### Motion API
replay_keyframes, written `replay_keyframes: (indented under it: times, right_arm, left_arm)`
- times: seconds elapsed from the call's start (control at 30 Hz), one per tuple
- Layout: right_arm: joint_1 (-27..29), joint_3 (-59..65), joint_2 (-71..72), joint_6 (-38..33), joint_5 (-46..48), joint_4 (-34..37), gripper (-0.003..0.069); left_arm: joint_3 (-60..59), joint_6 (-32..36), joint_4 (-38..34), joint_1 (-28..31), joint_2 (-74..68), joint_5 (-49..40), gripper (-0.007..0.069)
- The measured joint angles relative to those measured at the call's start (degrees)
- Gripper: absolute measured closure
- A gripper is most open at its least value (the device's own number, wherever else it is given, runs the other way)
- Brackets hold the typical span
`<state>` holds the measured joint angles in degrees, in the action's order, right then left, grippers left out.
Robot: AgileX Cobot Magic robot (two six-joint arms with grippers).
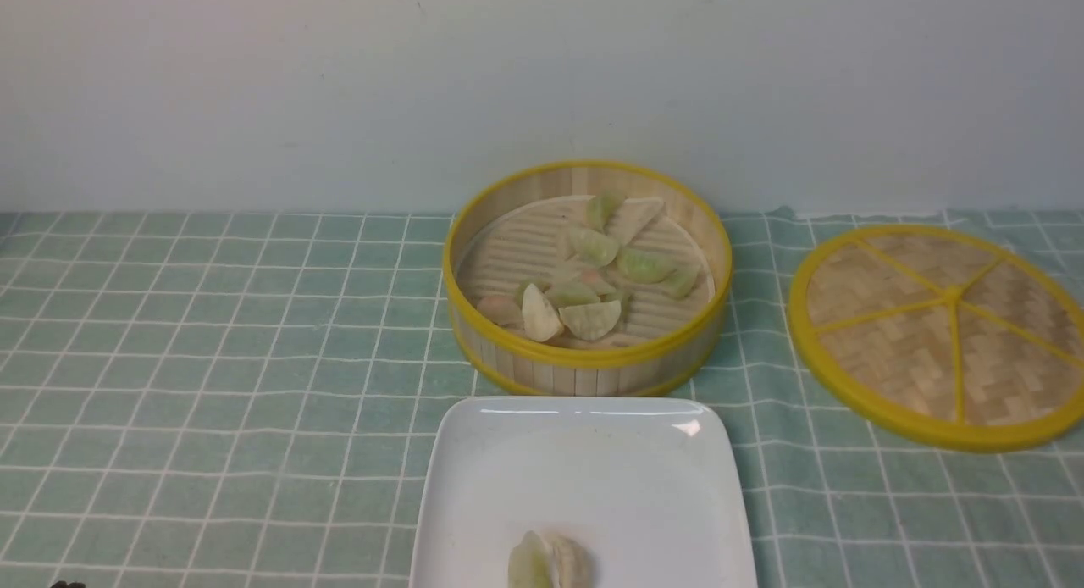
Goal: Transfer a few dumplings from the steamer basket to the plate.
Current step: Use the right arm to grab a dumpling from inside the steamer
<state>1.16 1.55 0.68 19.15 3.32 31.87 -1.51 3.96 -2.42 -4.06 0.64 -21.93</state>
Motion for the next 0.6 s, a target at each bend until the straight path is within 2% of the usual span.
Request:
replay_keyframes:
  times: [0.17,0.27,0.37,0.47,0.53,0.57,0.6]
  right_arm:
    - [0.0,0.0,0.0,0.43,-6.52,5.13,0.0673]
    - [-0.16,-1.6,0.0,0.39,-6.07,5.23,0.0673]
    - [-1.16,-7.67,-1.04,-2.0,0.61,1.21,0.0673]
    - [-2.9,-23.28,-11.33,-8.72,16.31,-5.75,0.0673]
    - [-3.34,-28.4,-17.36,-11.47,23.73,-7.3,0.0673]
    - [-3.41,-34.09,-23.95,-15.05,31.13,-8.23,0.0673]
    - [-3.41,-34.86,-24.89,-15.6,32.15,-8.3,0.0673]
  left_arm:
    - [0.0,0.0,0.0,0.0,0.0,0.0,0.0631]
    - [0.0,0.0,0.0,0.0,0.0,0.0,0.0631]
    - [0.0,0.0,0.0,0.0,0.0,0.0,0.0631]
    - [0.0,0.0,0.0,0.0,0.0,0.0,0.0631]
    - [0.0,0.0,0.0,0.0,0.0,0.0,0.0631]
    - [0.0,0.0,0.0,0.0,0.0,0.0,0.0631]
    - [0.0,0.0,0.0,0.0,0.0,0.0,0.0631]
